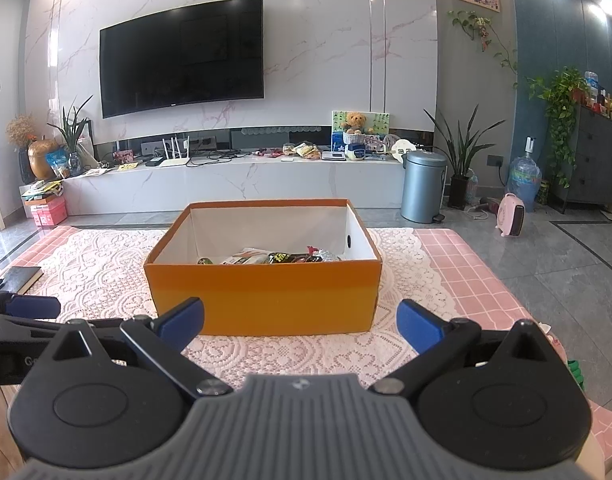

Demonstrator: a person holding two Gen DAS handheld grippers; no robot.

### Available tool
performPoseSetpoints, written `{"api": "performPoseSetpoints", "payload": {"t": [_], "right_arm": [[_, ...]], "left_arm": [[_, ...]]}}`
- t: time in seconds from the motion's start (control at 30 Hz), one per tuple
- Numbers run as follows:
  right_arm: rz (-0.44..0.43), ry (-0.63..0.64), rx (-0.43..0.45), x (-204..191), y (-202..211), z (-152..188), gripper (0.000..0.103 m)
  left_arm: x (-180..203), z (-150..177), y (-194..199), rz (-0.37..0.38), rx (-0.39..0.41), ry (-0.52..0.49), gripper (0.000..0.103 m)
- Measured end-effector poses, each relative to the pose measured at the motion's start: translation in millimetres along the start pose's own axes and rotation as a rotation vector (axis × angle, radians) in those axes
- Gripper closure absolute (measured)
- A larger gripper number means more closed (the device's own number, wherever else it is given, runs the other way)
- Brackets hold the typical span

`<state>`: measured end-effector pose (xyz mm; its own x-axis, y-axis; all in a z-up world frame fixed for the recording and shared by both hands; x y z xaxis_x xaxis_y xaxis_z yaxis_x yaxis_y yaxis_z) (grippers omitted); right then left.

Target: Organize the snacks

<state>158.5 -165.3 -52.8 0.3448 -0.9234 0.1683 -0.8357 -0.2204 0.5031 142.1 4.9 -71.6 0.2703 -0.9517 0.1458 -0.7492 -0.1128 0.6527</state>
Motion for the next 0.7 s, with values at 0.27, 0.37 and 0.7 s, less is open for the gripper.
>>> {"api": "performPoseSetpoints", "payload": {"t": [0.27, 0.37, 0.7], "right_arm": [[-0.005, 0.001, -0.003, -0.2, -0.2, 1.0, 0.004], [-0.009, -0.001, -0.004, -0.7, -0.4, 1.9, 0.004], [-0.013, -0.004, -0.007, 0.5, -1.1, 2.0, 0.004]], "left_arm": [[0.3, 0.5, 0.6, 0.004, -0.006, 0.003, 0.014], [0.4, 0.5, 0.8, 0.004, -0.007, 0.002, 0.014], [-2.4, 0.2, -0.2, 0.003, -0.007, 0.012, 0.014]]}}
Point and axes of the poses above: each gripper's, at about its wrist camera, not at the fingertips, and y roughly against the way its jaws point, x to its right, z to its underside, the point moved 10 cm from there along -y, roughly the way its jaws point, and after that the axes turned 15 degrees about y, right-handed, at the moved point
